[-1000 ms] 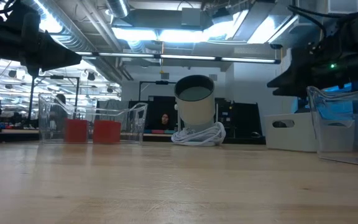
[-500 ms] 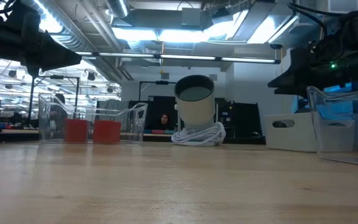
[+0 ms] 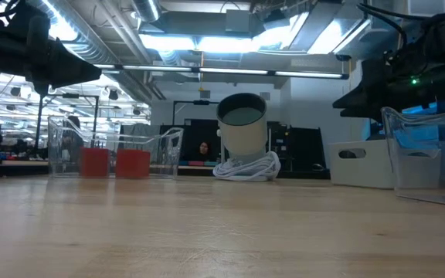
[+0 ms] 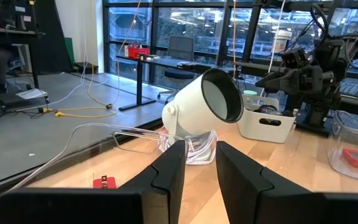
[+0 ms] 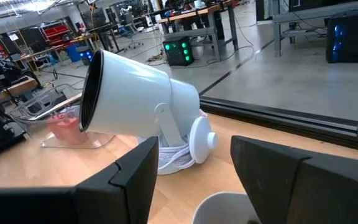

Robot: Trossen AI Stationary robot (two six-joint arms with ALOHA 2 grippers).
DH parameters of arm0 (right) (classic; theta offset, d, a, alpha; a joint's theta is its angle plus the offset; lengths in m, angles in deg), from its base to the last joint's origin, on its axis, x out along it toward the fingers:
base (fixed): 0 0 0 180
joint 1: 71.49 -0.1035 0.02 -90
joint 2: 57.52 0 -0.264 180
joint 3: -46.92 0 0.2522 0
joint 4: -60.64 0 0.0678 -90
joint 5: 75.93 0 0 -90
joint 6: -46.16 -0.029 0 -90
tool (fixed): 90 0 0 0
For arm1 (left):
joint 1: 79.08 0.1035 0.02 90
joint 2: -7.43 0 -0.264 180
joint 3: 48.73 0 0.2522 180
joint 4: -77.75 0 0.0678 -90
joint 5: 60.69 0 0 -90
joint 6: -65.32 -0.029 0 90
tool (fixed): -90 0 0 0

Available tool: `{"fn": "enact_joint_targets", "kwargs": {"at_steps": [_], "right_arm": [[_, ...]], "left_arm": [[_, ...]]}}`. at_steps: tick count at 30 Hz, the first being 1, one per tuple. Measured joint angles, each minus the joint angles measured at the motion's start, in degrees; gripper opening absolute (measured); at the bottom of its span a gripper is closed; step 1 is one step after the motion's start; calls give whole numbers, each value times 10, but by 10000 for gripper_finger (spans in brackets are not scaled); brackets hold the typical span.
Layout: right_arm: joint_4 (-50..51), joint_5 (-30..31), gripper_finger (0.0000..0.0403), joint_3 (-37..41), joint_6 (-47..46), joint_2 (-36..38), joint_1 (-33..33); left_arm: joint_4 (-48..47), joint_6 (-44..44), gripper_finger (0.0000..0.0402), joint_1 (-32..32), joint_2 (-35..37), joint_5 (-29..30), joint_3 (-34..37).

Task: Pick & Place Office items
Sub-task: Return to Home Position

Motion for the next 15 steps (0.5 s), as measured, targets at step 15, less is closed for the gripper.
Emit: {"fn": "enact_joint_targets", "kwargs": {"at_steps": [15], "right_arm": [[0,1,208,0,-1,0,0]], "left_arm": [[0,0,86,0,0,0,0]]}}
